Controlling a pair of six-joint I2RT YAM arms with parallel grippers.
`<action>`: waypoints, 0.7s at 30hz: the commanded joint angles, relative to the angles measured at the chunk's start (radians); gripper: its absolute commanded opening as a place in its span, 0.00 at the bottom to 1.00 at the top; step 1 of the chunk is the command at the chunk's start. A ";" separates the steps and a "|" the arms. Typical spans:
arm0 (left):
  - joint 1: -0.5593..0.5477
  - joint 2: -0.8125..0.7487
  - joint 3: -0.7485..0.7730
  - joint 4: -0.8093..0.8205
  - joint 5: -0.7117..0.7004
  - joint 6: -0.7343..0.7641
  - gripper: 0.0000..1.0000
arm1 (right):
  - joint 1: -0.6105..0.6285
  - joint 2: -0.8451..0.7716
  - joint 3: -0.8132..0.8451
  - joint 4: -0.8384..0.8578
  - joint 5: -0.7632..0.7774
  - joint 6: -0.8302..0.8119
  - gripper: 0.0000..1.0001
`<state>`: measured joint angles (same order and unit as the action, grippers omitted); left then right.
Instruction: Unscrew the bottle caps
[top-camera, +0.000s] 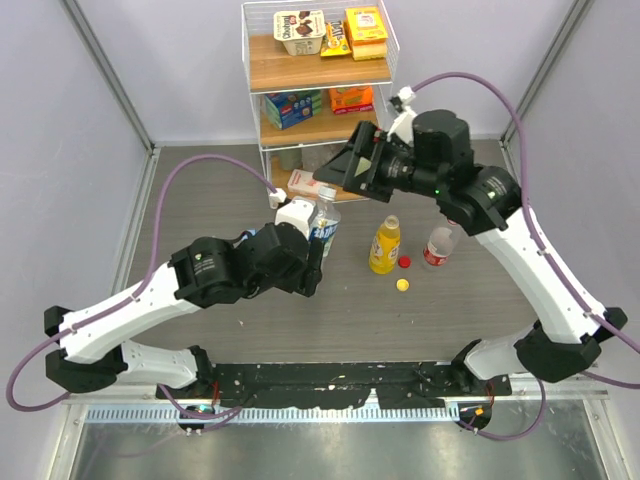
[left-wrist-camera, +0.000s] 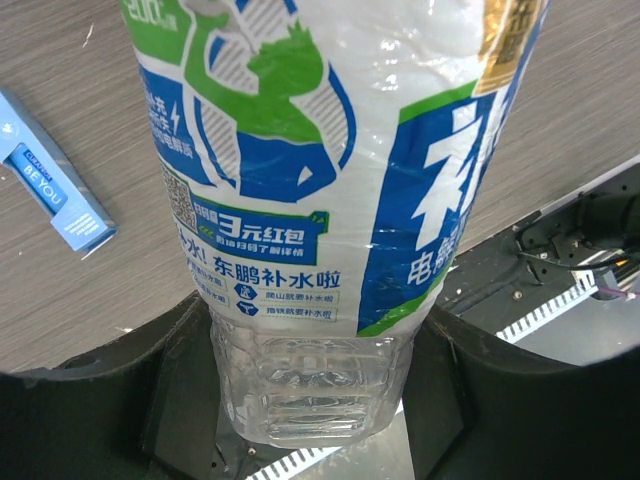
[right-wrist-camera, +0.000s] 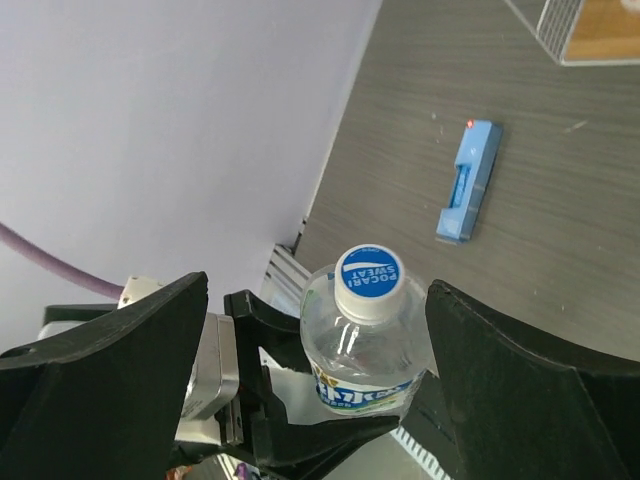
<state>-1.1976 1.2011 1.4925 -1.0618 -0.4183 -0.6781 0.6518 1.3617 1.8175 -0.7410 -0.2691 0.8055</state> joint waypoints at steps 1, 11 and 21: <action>-0.002 0.028 0.063 -0.043 -0.048 -0.009 0.00 | 0.080 0.045 0.080 -0.103 0.172 0.001 0.94; -0.002 0.084 0.107 -0.035 -0.037 0.009 0.00 | 0.094 0.051 0.051 -0.106 0.261 0.017 0.94; -0.002 0.092 0.107 -0.043 -0.034 0.011 0.00 | 0.094 0.045 -0.009 -0.064 0.261 0.064 0.72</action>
<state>-1.1976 1.2980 1.5631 -1.1038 -0.4347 -0.6727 0.7425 1.4288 1.8099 -0.8604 -0.0311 0.8413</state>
